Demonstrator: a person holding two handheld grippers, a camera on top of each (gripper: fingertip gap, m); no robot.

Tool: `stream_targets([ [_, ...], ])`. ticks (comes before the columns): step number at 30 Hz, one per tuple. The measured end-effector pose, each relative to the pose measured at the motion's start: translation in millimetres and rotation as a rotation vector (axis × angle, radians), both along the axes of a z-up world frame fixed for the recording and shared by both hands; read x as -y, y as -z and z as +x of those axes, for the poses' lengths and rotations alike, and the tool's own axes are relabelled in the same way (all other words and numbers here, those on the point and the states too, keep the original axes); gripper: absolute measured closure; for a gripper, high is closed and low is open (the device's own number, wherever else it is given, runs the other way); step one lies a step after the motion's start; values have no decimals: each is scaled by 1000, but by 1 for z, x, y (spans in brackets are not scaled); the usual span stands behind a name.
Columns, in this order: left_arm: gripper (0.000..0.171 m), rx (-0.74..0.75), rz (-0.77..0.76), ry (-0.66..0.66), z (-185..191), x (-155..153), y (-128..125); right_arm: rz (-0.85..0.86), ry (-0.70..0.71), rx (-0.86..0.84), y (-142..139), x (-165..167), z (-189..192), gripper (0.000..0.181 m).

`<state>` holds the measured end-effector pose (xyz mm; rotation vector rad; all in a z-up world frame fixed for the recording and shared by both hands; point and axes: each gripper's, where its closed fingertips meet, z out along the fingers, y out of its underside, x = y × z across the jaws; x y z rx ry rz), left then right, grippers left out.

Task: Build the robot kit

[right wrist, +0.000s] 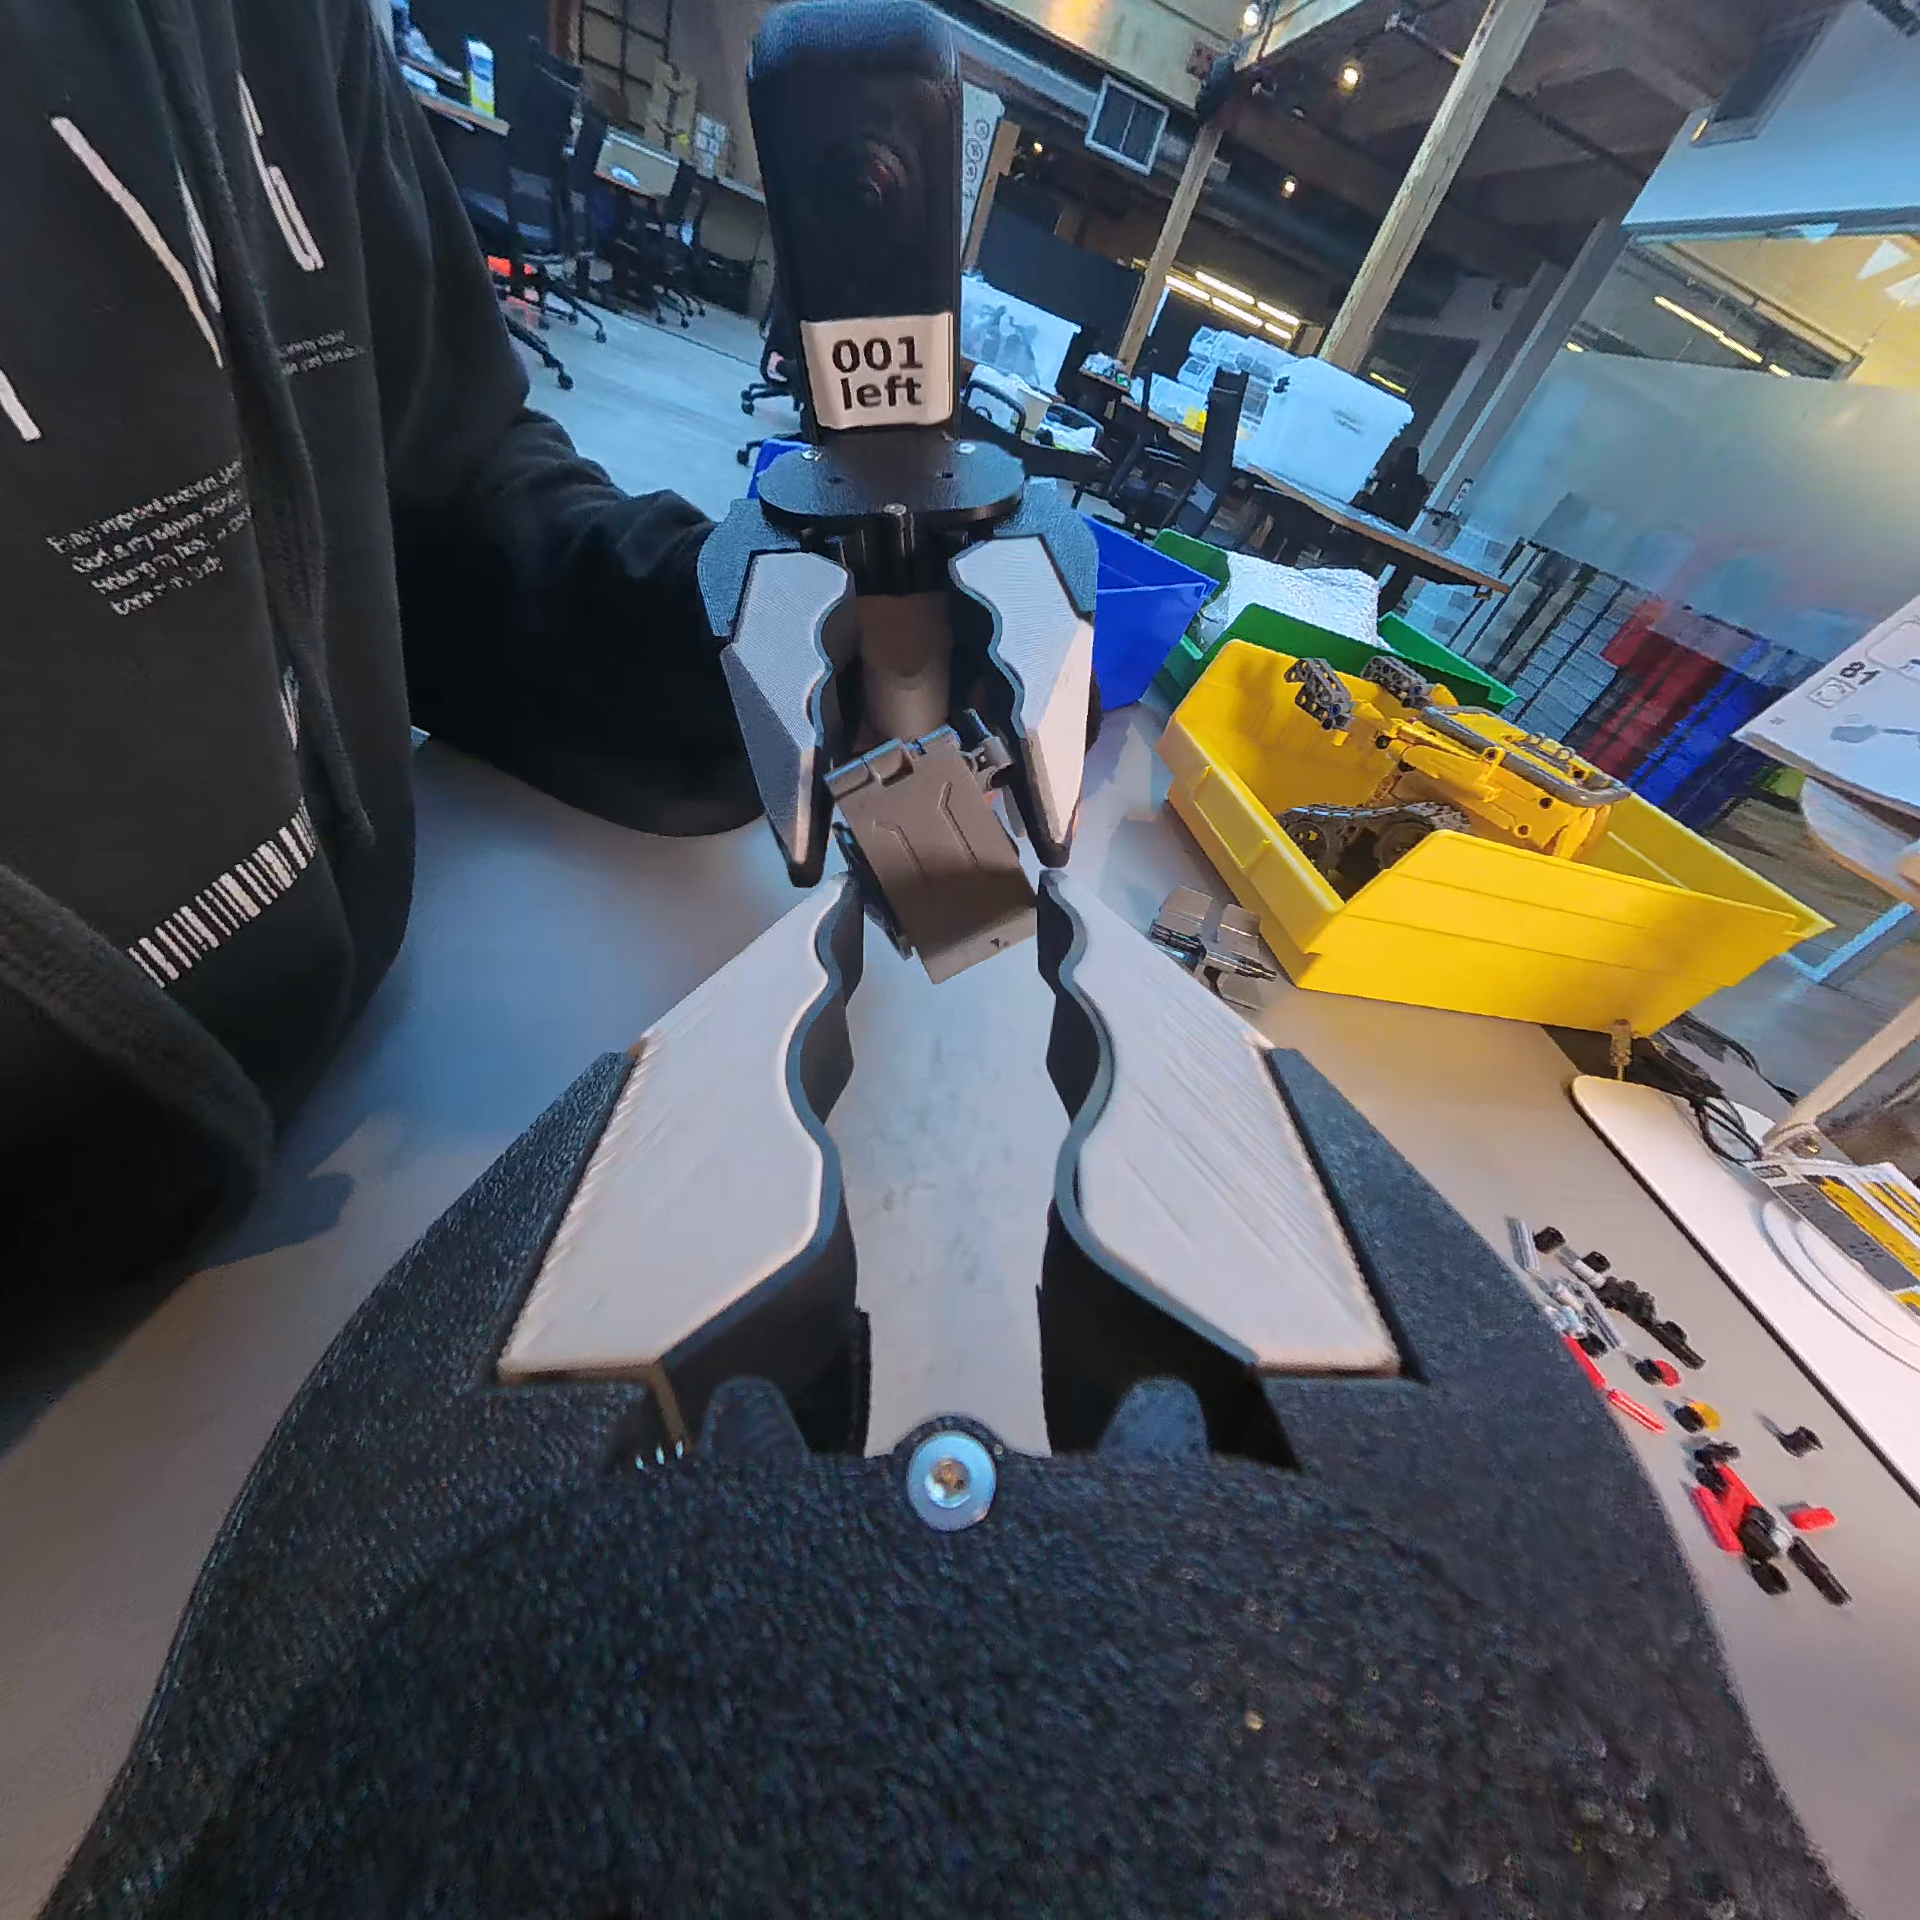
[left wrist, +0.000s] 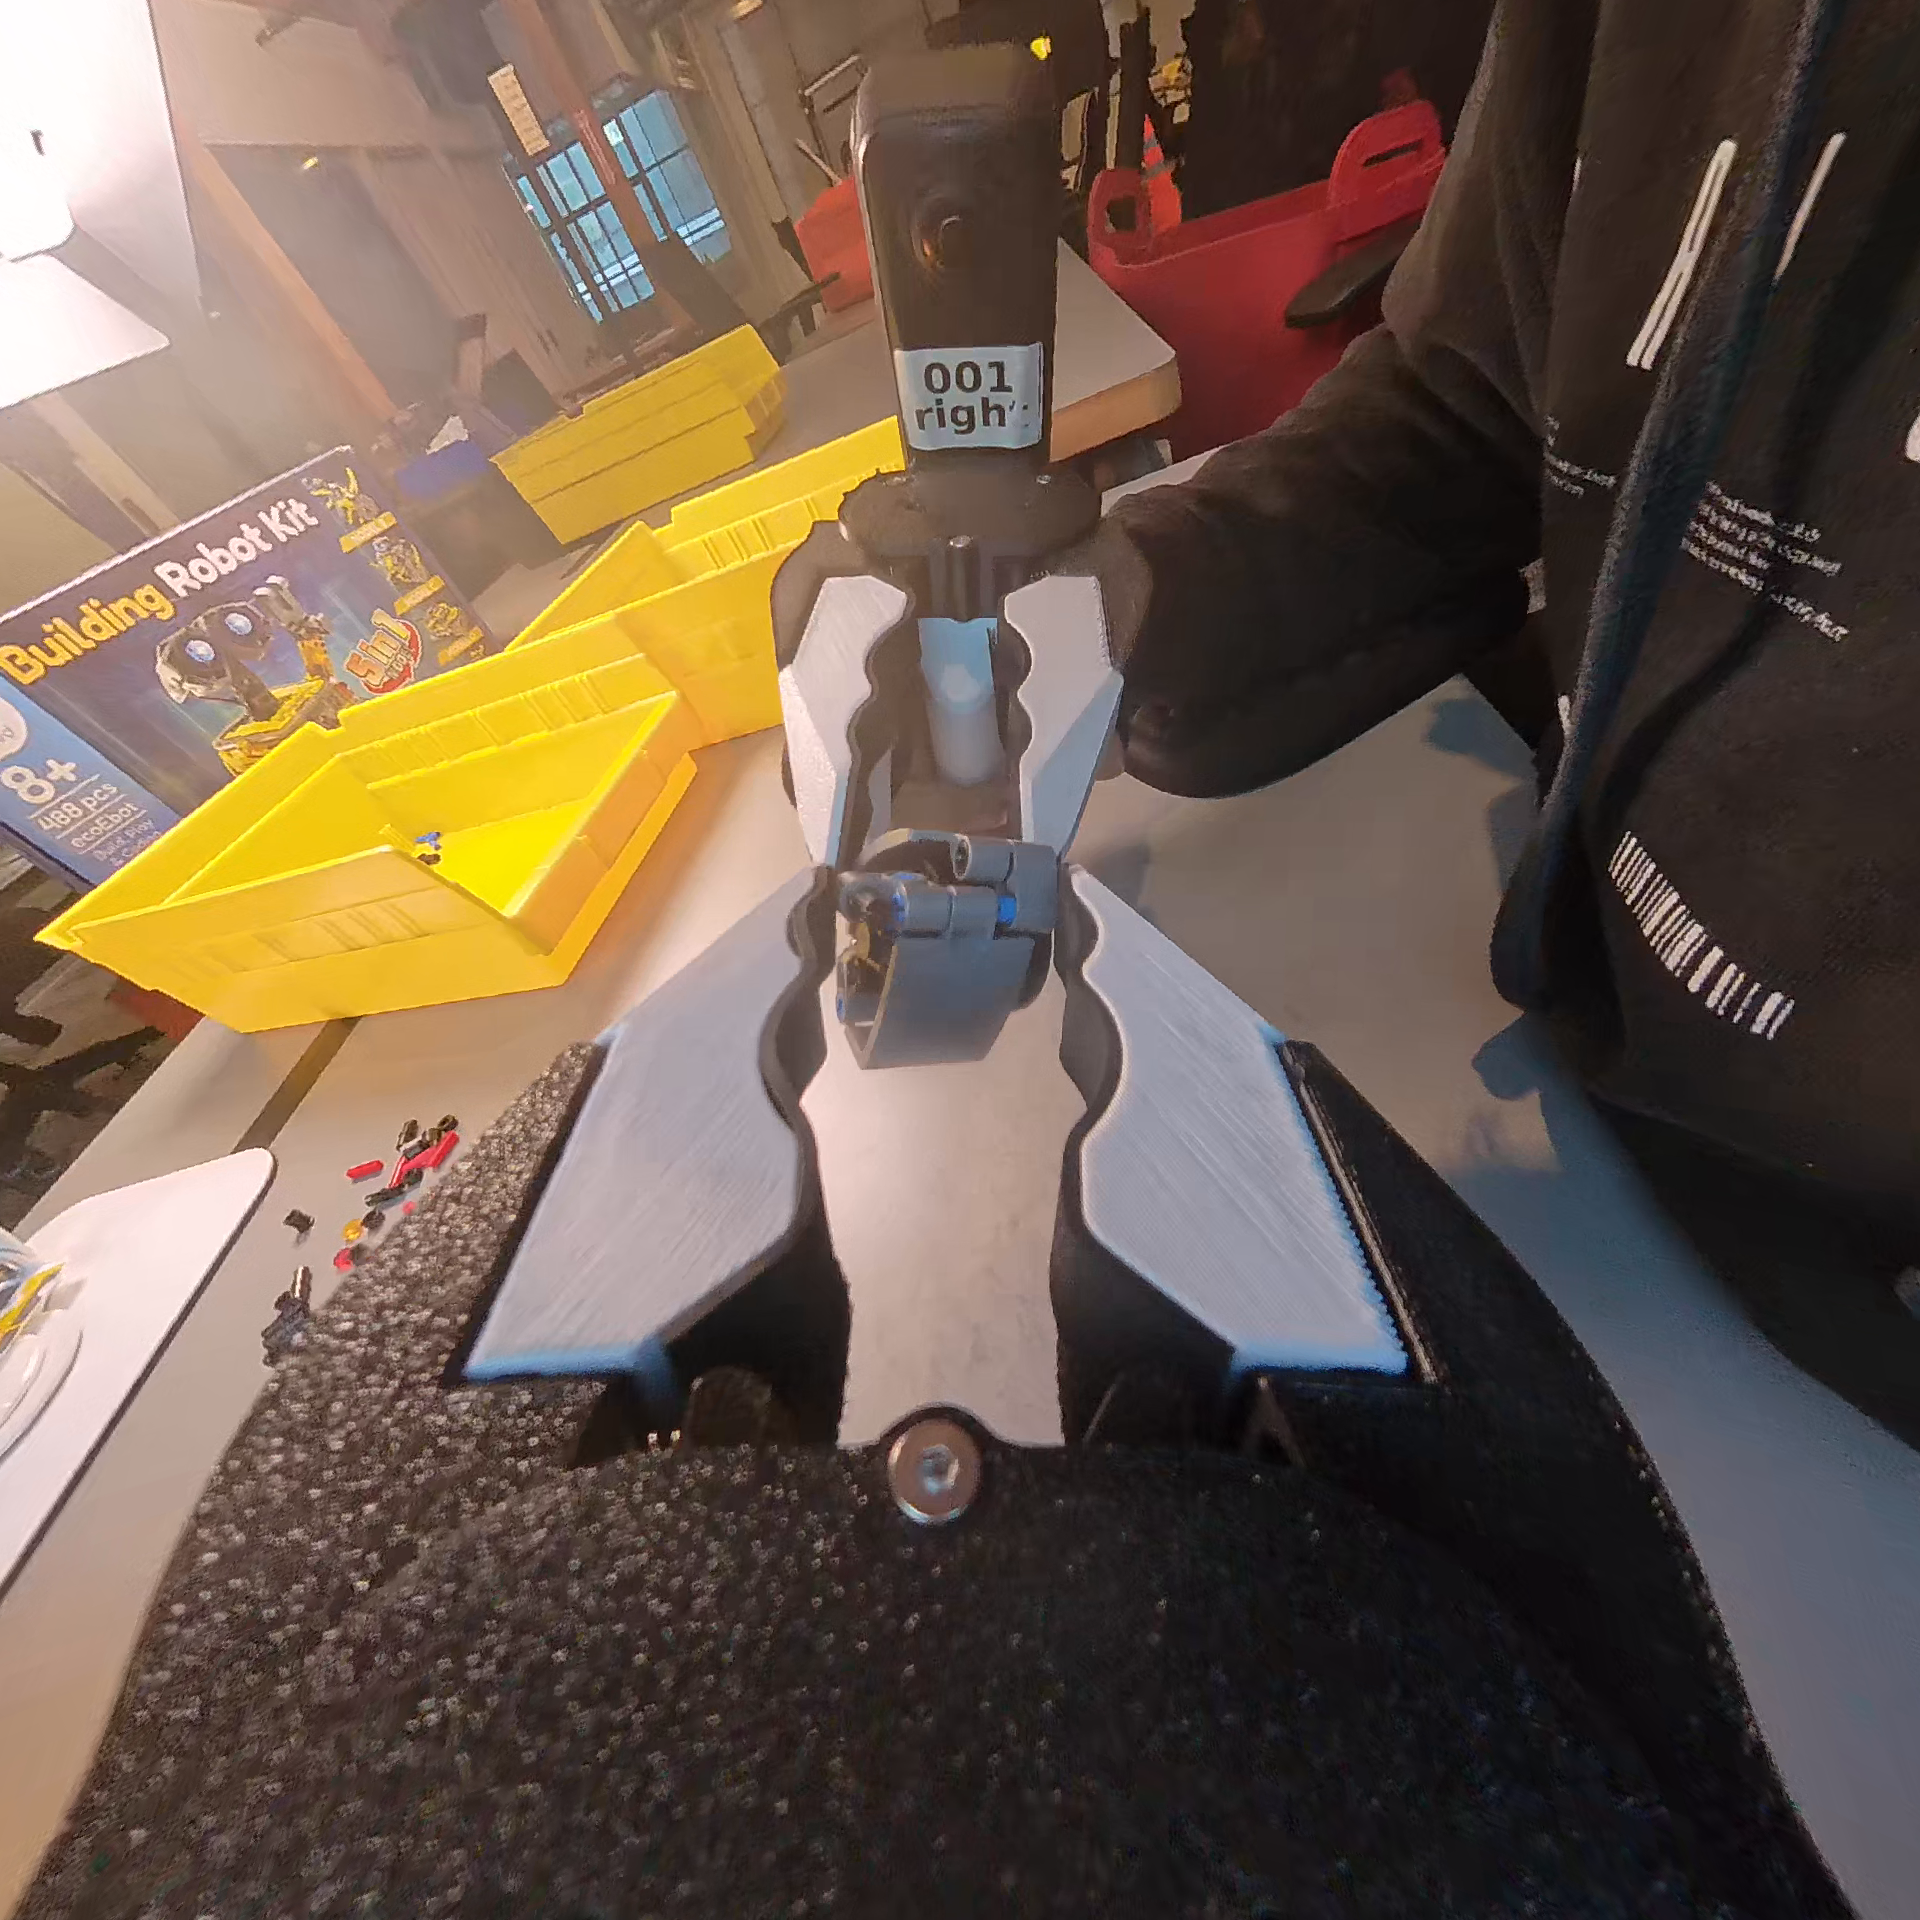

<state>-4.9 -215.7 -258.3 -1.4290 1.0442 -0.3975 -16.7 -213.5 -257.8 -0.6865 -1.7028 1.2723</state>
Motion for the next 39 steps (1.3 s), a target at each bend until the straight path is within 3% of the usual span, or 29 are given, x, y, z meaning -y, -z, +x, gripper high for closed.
stream_targets([
  [7, 130, 90, -118, -61, -12, -13, 5, -198, 18, 50, -6, -13, -4, 151],
  [16, 124, 497, -461, -72, -22, -32, 6, -676, 49, 129, -12, -37, -18, 153],
  [19, 127, 599, -537, -39, -19, -34, 3, -733, 81, 121, -13, -40, -23, 153],
  [20, 136, 623, -548, -28, -18, -34, 2, -720, 90, 117, -12, -39, -25, 152],
  [30, 137, 618, -560, 151, -8, -11, -11, -735, -117, 125, -24, -18, -9, 157],
  [34, 137, 594, -536, 169, -6, -6, -13, -726, -134, 117, -27, -14, -8, 157],
  [39, 138, 524, -470, 142, -8, -5, -14, -892, -169, 156, -30, -12, -10, 158],
])
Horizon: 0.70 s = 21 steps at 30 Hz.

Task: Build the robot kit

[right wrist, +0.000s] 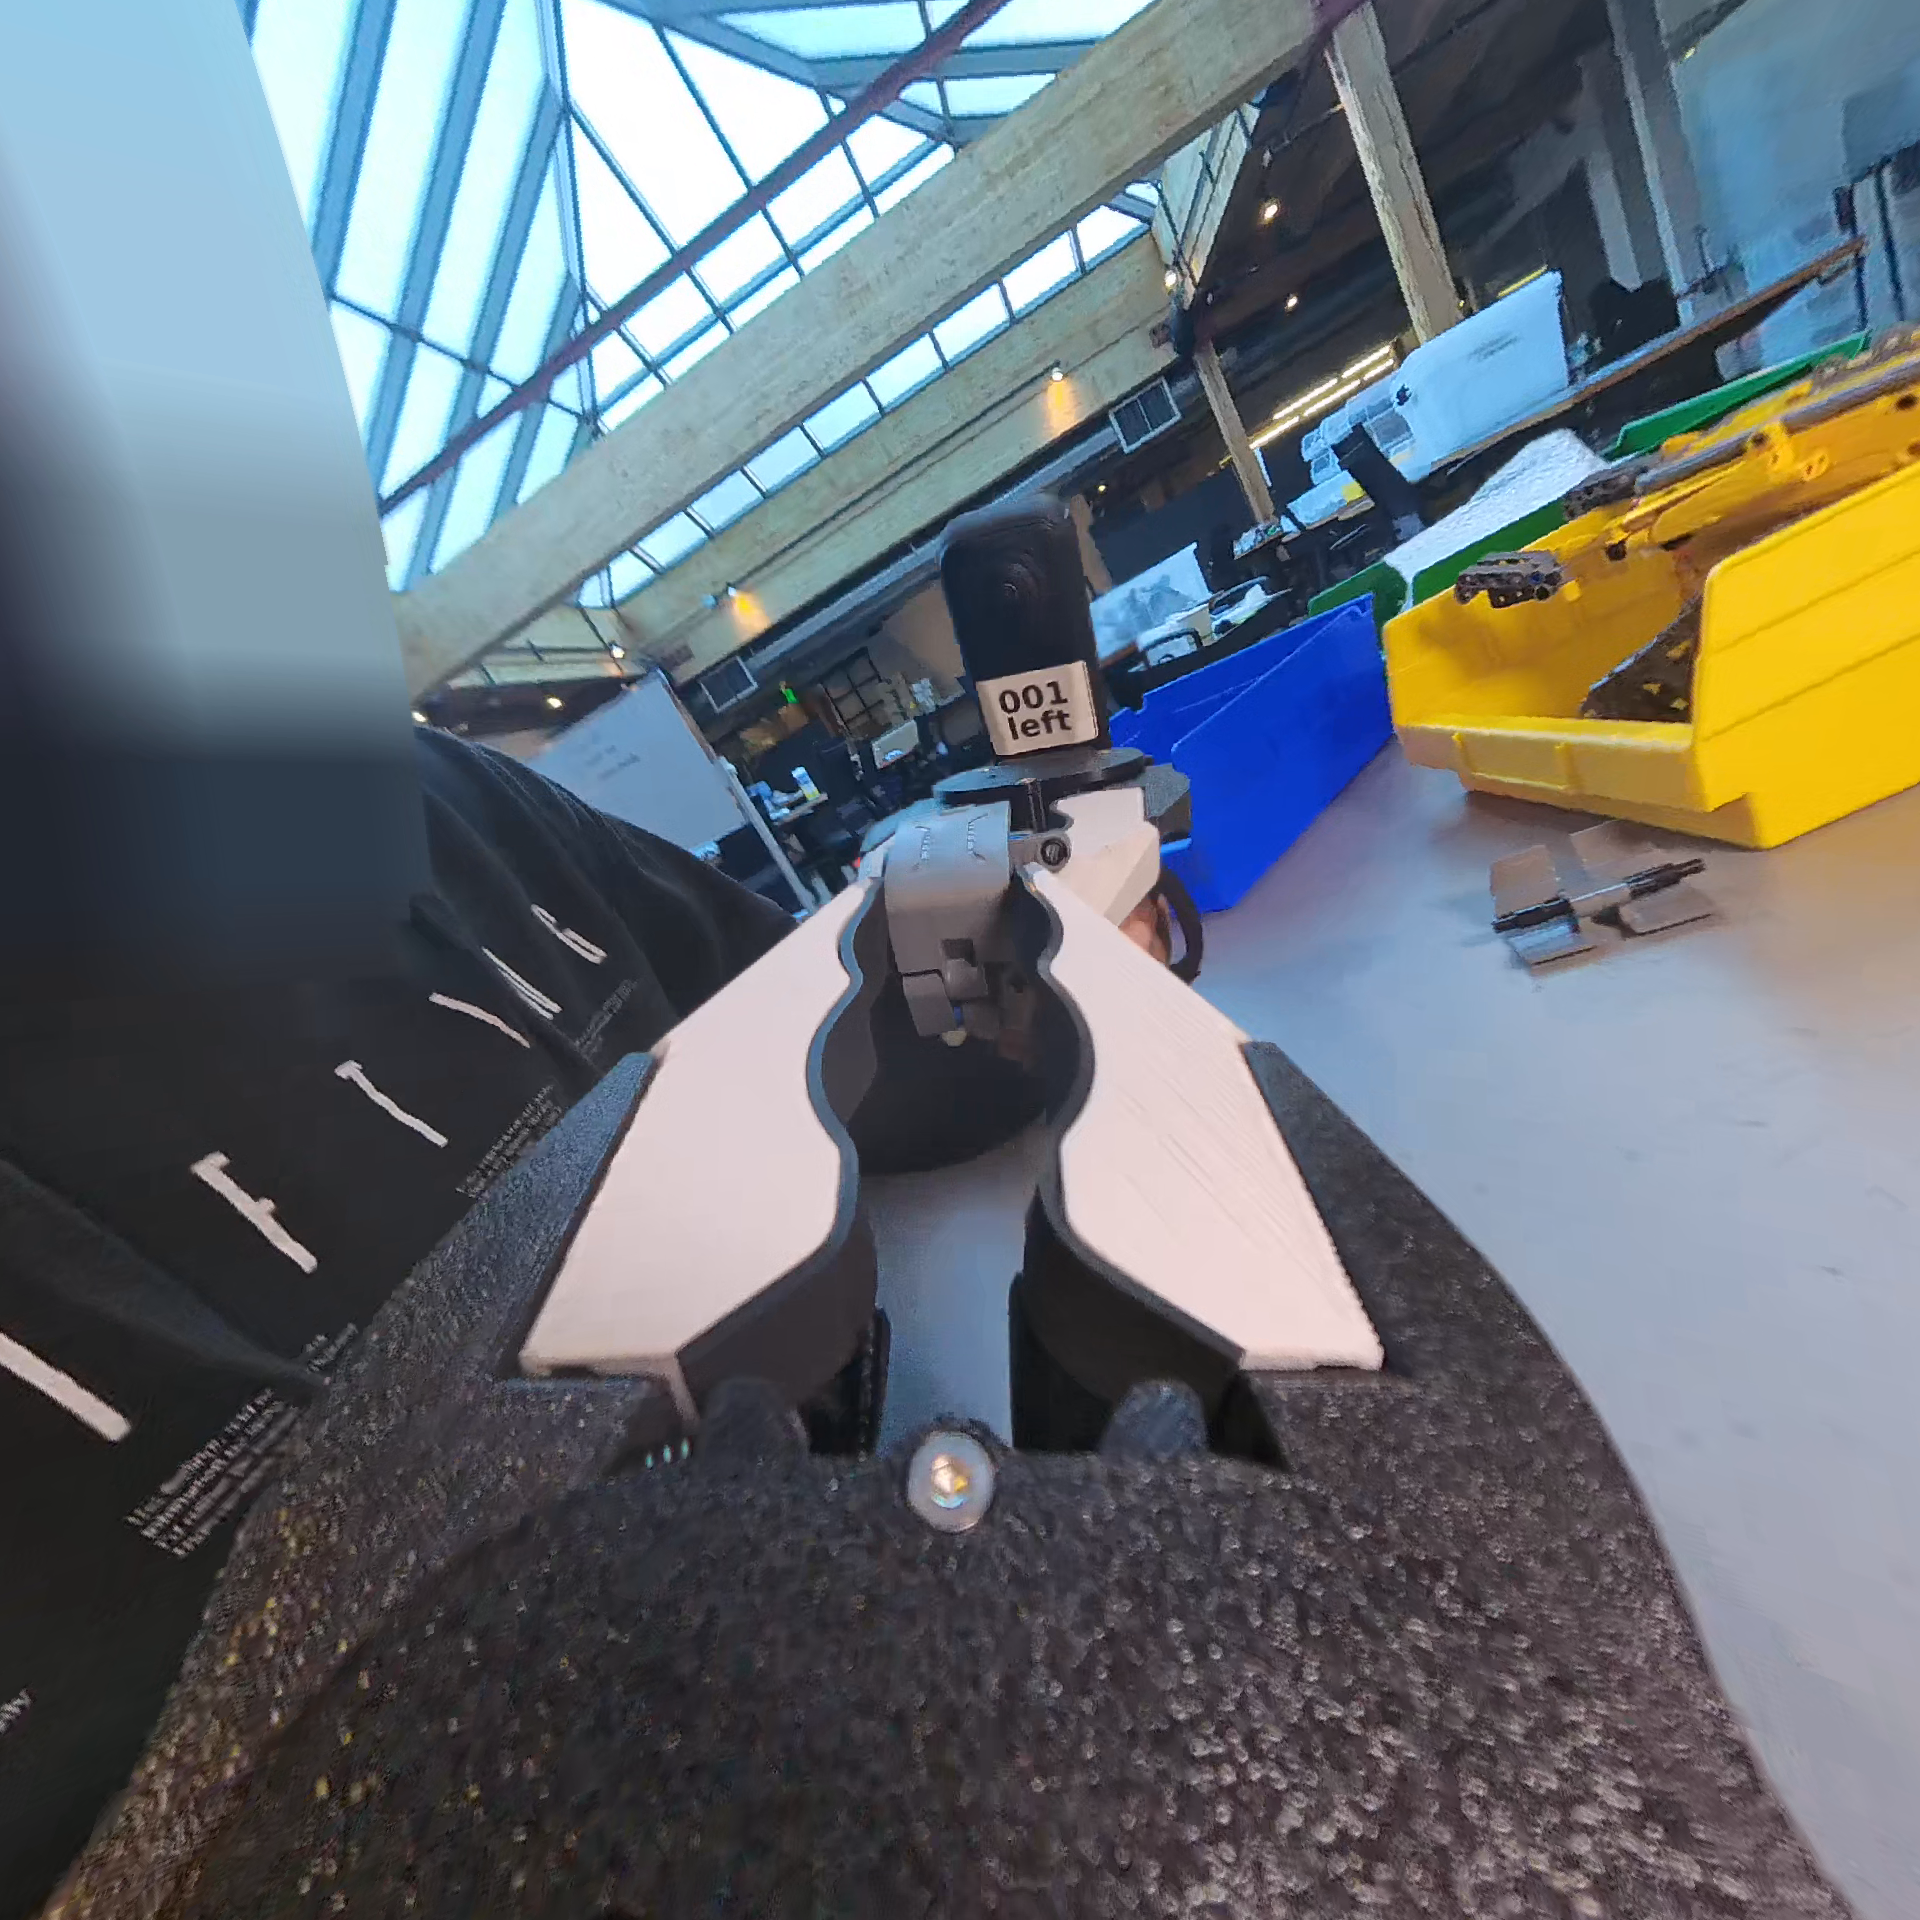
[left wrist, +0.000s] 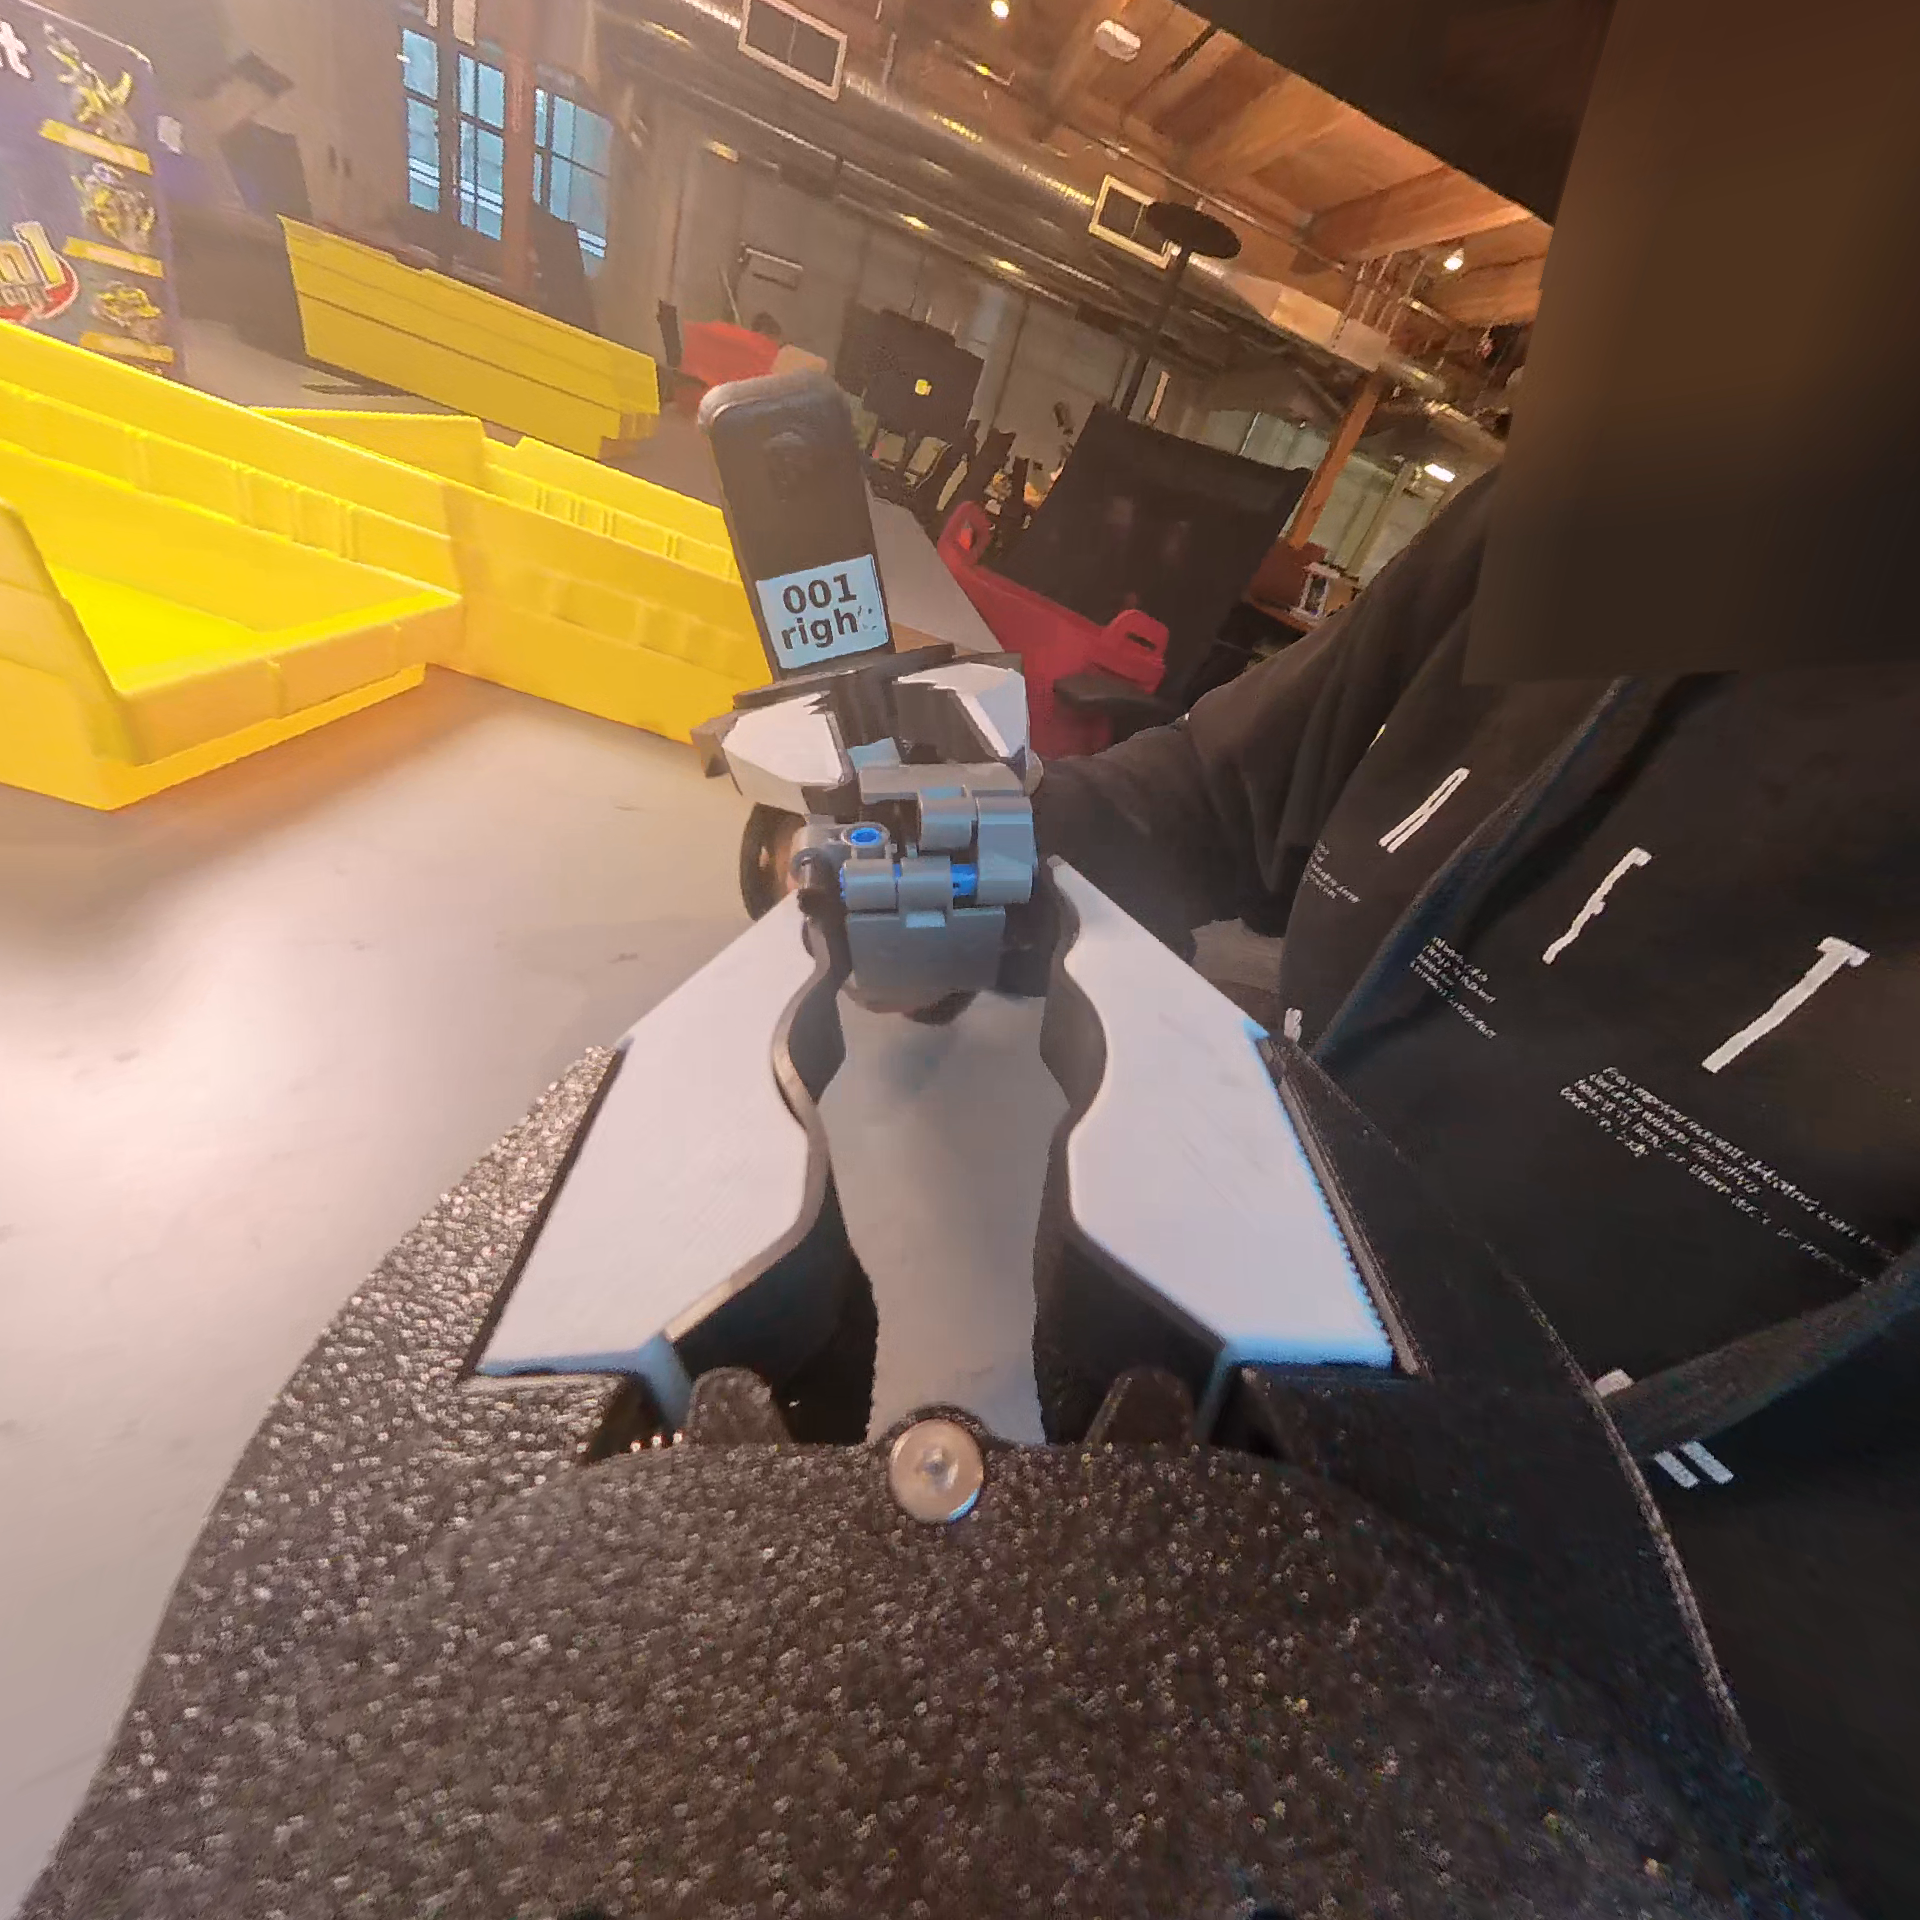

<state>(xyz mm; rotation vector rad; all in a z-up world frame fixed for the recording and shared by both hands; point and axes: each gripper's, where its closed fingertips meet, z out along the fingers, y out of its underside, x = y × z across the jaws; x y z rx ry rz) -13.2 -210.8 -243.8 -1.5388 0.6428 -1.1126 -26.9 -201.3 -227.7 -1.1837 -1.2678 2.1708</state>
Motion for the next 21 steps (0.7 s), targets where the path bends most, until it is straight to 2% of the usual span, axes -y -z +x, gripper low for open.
stream_targets([
  [3, 138, -37, 20, -24, -1, -1, 2, -117, -37, 27, 1, -1, -1, 159],
  [13, 138, -112, 75, -60, -5, -2, 3, -306, -86, 50, 0, -2, -5, 160],
  [21, 138, -146, 97, -61, -8, -3, 8, -387, -102, 79, 4, -4, -7, 161],
])
